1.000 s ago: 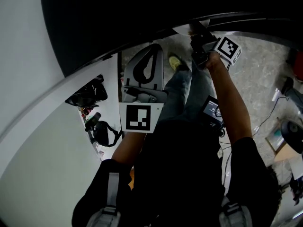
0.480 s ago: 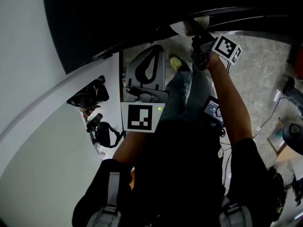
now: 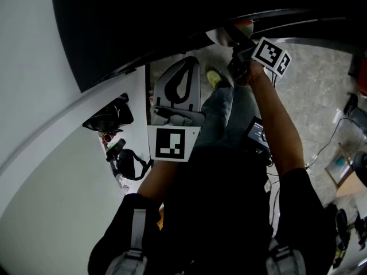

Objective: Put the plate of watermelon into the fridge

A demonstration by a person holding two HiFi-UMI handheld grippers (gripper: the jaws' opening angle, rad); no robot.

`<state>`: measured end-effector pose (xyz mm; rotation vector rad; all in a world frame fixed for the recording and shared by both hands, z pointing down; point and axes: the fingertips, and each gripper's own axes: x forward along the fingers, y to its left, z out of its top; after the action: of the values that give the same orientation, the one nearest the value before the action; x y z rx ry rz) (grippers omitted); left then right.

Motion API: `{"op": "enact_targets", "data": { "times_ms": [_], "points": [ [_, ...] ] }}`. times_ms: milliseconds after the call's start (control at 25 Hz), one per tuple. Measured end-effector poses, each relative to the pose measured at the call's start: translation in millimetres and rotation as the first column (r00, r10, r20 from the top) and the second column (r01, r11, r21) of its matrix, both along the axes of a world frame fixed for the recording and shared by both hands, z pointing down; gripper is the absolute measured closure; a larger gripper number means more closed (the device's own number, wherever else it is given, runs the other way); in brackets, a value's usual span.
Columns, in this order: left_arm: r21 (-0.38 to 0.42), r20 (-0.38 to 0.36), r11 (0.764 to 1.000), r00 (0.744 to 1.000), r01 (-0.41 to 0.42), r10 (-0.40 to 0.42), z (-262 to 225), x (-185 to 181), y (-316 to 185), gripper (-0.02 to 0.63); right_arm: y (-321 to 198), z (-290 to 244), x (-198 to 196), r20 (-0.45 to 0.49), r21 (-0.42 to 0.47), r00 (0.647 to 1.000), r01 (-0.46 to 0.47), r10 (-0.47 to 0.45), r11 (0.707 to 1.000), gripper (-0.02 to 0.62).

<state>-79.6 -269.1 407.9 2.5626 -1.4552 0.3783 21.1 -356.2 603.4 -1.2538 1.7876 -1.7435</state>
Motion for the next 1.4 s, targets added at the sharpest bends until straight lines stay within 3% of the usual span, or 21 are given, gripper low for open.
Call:
{"op": "enact_targets", "data": {
  "times_ms": [120, 480, 560, 640, 760, 800, 960, 1160, 1400],
  "points": [
    [-0.01, 0.003, 1.0, 1.0, -0.002, 0.002, 3, 1, 0, 0.594, -17, 0, -6, 0.008, -0.028, 1.0, -0.018, 0.018, 0.999, 0.248],
    [-0.009, 0.003, 1.0, 1.0, -0.004, 0.004, 2, -2, 4, 0.594, 14, -1, 6, 0.003, -0.027, 1.0, 0.003, -0.003, 1.0, 0.252],
    [-0.01, 0.004, 1.0, 1.0, -0.006, 0.006, 2, -2, 3, 0.594, 24, -4, 13, -0.015, -0.011, 1.0, 0.009, -0.009, 1.0, 0.286],
    [-0.008, 0.003, 1.0, 1.0, -0.006, 0.006, 0, -2, 3, 0.594, 33, -5, 19, -0.072, 0.001, 0.997, 0.033, -0.033, 0.999, 0.375],
    [0.0, -0.003, 1.0, 1.0, -0.006, 0.006, -5, -1, 6, 0.594, 53, 8, 29, -0.249, -0.03, 0.964, 0.091, -0.096, 0.995, 0.542],
    [-0.003, -0.001, 1.0, 1.0, -0.009, 0.009, -4, -1, 6, 0.594, 57, 15, 29, -0.29, -0.047, 0.949, 0.116, -0.125, 0.992, 0.565],
    [-0.002, 0.004, 1.0, 1.0, -0.017, 0.017, -7, 1, 5, 0.593, 48, 22, 20, -0.336, -0.069, 0.922, 0.179, -0.192, 0.981, 0.577],
    [0.009, 0.008, 1.0, 1.0, -0.021, 0.021, -13, 2, 6, 0.594, 17, -2, 8, -0.321, -0.014, 0.93, 0.184, -0.179, 0.983, 0.583],
    [0.034, 0.005, 0.999, 1.0, -0.024, 0.024, -27, -5, 8, 0.594, 17, -32, 11, -0.341, 0.033, 0.923, 0.204, -0.181, 0.978, 0.583]
  ]
}}
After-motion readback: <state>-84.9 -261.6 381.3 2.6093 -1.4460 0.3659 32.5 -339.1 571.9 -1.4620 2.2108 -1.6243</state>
